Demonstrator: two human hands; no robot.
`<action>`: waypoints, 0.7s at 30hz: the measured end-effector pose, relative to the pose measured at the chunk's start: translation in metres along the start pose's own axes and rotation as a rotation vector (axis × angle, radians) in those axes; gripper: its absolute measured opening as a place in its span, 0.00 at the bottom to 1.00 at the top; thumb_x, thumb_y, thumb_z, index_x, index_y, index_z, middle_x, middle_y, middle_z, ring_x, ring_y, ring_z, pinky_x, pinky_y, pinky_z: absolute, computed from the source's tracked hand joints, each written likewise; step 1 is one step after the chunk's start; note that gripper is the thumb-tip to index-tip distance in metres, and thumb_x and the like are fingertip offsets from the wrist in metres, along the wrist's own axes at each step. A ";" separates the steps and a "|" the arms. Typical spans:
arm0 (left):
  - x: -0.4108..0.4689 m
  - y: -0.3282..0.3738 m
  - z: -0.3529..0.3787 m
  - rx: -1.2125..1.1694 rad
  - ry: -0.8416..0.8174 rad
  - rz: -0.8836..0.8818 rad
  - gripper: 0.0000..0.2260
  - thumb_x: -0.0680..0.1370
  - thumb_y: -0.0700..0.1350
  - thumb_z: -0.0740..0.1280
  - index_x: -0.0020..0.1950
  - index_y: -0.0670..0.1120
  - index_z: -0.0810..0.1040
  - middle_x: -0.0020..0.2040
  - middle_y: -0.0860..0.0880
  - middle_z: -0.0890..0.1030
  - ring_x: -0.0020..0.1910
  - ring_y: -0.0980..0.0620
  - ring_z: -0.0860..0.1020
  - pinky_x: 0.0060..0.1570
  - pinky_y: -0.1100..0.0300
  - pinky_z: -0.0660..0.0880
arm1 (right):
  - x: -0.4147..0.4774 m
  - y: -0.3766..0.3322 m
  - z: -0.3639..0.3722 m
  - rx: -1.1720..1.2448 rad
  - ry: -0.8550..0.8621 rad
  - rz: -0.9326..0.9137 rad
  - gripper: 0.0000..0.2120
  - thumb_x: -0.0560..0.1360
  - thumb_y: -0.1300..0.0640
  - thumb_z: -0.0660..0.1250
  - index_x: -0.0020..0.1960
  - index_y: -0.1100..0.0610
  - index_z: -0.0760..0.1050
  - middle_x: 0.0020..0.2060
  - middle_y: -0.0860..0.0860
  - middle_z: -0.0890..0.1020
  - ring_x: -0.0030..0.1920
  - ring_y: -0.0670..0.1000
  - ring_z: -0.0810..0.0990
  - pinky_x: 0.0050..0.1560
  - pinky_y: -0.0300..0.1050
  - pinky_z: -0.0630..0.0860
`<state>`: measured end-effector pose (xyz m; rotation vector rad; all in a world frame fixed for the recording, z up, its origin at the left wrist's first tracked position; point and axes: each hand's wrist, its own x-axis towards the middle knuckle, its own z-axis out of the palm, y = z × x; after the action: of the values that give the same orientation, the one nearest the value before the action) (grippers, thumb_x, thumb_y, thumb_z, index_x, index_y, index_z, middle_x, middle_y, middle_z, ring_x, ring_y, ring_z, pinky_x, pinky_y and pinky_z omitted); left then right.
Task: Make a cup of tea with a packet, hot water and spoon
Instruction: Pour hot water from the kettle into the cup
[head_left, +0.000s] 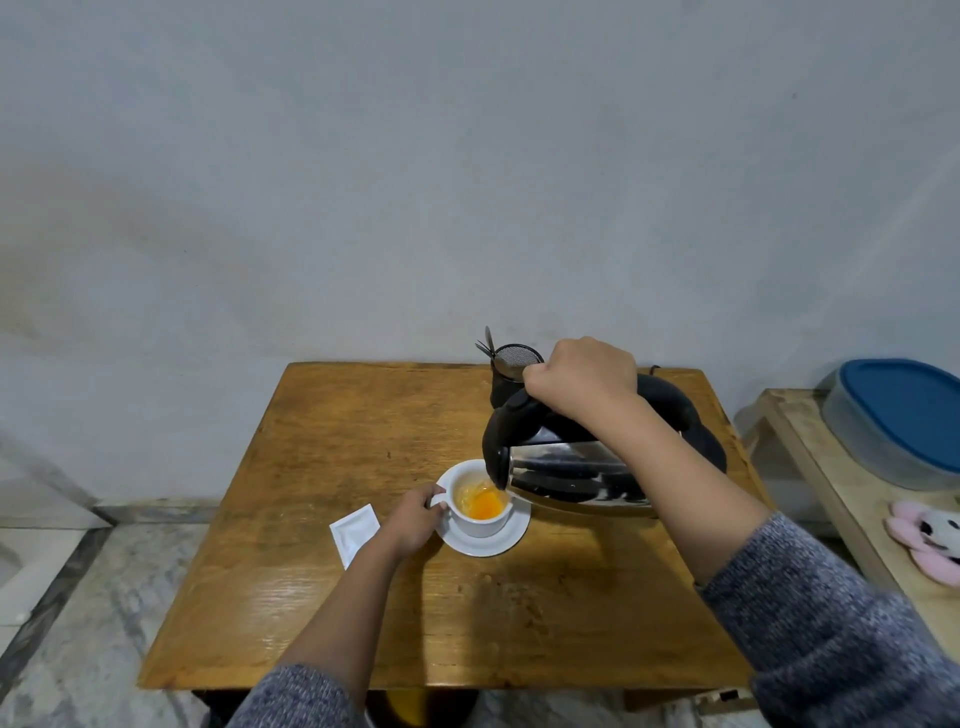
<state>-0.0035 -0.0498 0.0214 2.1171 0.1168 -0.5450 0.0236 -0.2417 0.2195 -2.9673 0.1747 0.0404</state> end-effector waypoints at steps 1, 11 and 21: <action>0.000 0.000 -0.001 0.008 -0.001 0.008 0.13 0.79 0.41 0.60 0.63 0.43 0.74 0.62 0.42 0.77 0.56 0.47 0.74 0.55 0.56 0.69 | 0.000 -0.001 -0.001 -0.002 -0.001 0.011 0.14 0.72 0.49 0.58 0.31 0.55 0.66 0.30 0.50 0.72 0.30 0.49 0.69 0.30 0.40 0.61; 0.000 -0.001 -0.008 0.046 -0.019 0.032 0.14 0.78 0.41 0.61 0.63 0.44 0.74 0.64 0.43 0.76 0.61 0.45 0.74 0.58 0.55 0.69 | -0.009 -0.006 -0.003 -0.012 0.004 0.035 0.10 0.72 0.50 0.59 0.40 0.57 0.71 0.31 0.51 0.70 0.39 0.55 0.72 0.38 0.43 0.65; 0.004 -0.001 -0.010 0.067 -0.033 0.053 0.13 0.78 0.41 0.61 0.63 0.43 0.75 0.64 0.43 0.77 0.56 0.49 0.73 0.55 0.57 0.68 | -0.008 -0.011 -0.005 -0.021 0.006 0.031 0.10 0.72 0.51 0.59 0.40 0.57 0.71 0.29 0.50 0.68 0.38 0.55 0.73 0.32 0.41 0.62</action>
<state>0.0029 -0.0420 0.0242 2.1688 0.0241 -0.5596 0.0169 -0.2308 0.2262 -2.9857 0.2225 0.0376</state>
